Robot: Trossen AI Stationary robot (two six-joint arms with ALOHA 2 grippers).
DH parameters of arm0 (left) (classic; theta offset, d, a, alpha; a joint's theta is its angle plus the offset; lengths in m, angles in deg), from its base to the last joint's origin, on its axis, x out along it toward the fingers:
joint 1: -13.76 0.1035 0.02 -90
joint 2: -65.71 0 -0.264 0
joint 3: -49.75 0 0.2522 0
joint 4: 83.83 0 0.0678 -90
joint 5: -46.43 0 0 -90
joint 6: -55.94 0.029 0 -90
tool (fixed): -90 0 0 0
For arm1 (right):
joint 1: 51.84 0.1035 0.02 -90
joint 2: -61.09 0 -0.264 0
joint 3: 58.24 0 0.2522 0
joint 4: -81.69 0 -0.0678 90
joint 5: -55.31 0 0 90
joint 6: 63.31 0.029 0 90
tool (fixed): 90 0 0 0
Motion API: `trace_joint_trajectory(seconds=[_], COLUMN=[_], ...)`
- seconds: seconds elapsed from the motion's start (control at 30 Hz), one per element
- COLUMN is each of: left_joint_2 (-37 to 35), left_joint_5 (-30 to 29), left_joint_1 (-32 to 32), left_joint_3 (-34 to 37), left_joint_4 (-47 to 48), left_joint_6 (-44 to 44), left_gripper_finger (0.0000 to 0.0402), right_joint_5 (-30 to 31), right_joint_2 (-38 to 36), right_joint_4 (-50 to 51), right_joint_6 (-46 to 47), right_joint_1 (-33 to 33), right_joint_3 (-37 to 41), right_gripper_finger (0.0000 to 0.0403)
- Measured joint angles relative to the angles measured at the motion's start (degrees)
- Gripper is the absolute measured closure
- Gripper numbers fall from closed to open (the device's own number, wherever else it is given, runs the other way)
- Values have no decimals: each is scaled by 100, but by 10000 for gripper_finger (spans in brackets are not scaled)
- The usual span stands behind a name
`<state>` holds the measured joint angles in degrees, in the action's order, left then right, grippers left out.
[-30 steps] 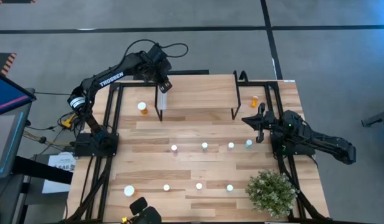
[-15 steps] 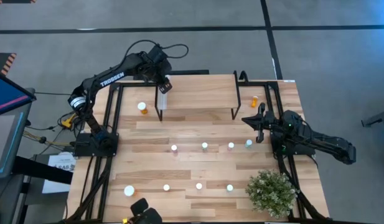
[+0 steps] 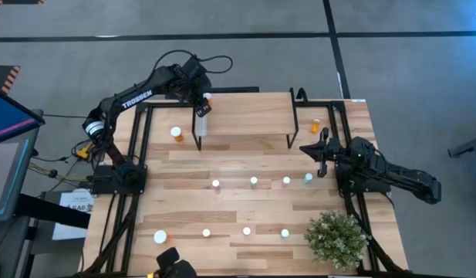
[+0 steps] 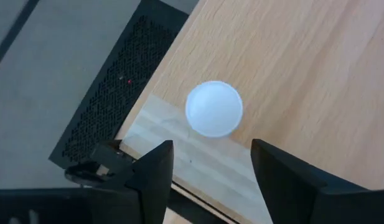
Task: Pick and place medicine bottles onto shelf by color
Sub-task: Put the top right pink pill bottle on the shelf
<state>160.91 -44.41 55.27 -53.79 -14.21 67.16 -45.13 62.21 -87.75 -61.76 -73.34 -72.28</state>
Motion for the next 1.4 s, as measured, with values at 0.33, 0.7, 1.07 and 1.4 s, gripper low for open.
trace_joint_trajectory(seconds=[0.33, 0.7, 1.07, 1.4], left_joint_2=[-932, -3142, -5392, -6654], left_joint_5=[-28, 623, 773, 860], left_joint_1=[0, 173, -403, -1100], left_joint_3=[0, 1788, 4777, 5958], left_joint_4=[107, -1555, -4047, -4161], left_joint_6=[165, -144, -831, -1431], left_gripper_finger=[187, 187, 187, 187], right_joint_5=[0, 0, -1, 0], right_joint_2=[0, 0, 0, 0], right_joint_4=[0, 1, 0, 0], right_joint_6=[0, 1, 2, 0], right_joint_1=[0, 1, 1, 0], right_joint_3=[-2, 0, 0, -2], right_gripper_finger=[376, 376, 376, 376])
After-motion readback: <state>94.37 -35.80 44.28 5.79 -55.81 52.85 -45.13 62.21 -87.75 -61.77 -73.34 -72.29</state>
